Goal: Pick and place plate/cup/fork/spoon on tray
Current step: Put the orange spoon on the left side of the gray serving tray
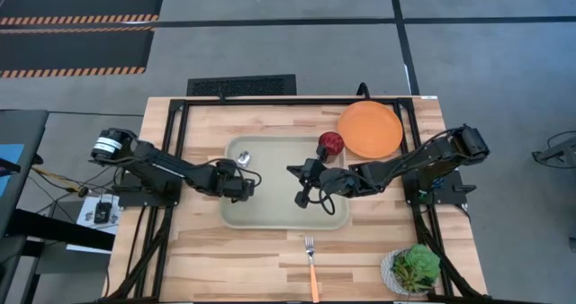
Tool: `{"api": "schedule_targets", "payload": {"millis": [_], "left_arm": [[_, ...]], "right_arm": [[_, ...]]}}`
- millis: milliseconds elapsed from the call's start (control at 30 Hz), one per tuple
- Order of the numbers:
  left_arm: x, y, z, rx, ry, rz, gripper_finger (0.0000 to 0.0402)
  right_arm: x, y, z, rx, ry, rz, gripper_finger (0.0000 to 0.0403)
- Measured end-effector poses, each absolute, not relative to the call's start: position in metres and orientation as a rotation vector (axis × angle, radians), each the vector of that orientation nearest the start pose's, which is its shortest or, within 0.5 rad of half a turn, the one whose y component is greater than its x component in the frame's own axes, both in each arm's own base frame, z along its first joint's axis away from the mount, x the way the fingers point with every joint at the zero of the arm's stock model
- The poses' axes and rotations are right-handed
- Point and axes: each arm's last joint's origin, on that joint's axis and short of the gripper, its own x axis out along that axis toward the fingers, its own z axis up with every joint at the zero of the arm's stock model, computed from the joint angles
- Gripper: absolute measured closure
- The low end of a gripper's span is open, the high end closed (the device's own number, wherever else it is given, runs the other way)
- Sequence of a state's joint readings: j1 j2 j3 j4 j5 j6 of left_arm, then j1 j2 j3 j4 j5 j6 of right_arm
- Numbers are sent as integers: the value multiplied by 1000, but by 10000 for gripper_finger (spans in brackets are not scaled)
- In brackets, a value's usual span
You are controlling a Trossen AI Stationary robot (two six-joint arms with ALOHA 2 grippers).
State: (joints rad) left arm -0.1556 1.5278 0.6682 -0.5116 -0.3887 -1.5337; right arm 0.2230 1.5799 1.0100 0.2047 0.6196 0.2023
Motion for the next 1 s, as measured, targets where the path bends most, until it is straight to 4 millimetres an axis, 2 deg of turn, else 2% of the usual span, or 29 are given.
{"api": "schedule_targets", "payload": {"millis": [400, 600, 733, 833, 1000], "left_arm": [[243, -28, 139, -892, 871, 1030, 279], [246, -28, 146, -808, 905, 1013, 263], [247, -27, 156, -708, 934, 1029, 266], [254, -28, 161, -656, 925, 959, 281], [266, -28, 162, -647, 869, 870, 341]], "right_arm": [[342, 61, 253, 48, 298, -409, 392], [341, 61, 252, 23, 316, -404, 391], [334, 59, 260, 6, 329, -381, 391], [326, 58, 266, -18, 364, -368, 394], [316, 62, 265, -55, 437, -359, 399]]}}
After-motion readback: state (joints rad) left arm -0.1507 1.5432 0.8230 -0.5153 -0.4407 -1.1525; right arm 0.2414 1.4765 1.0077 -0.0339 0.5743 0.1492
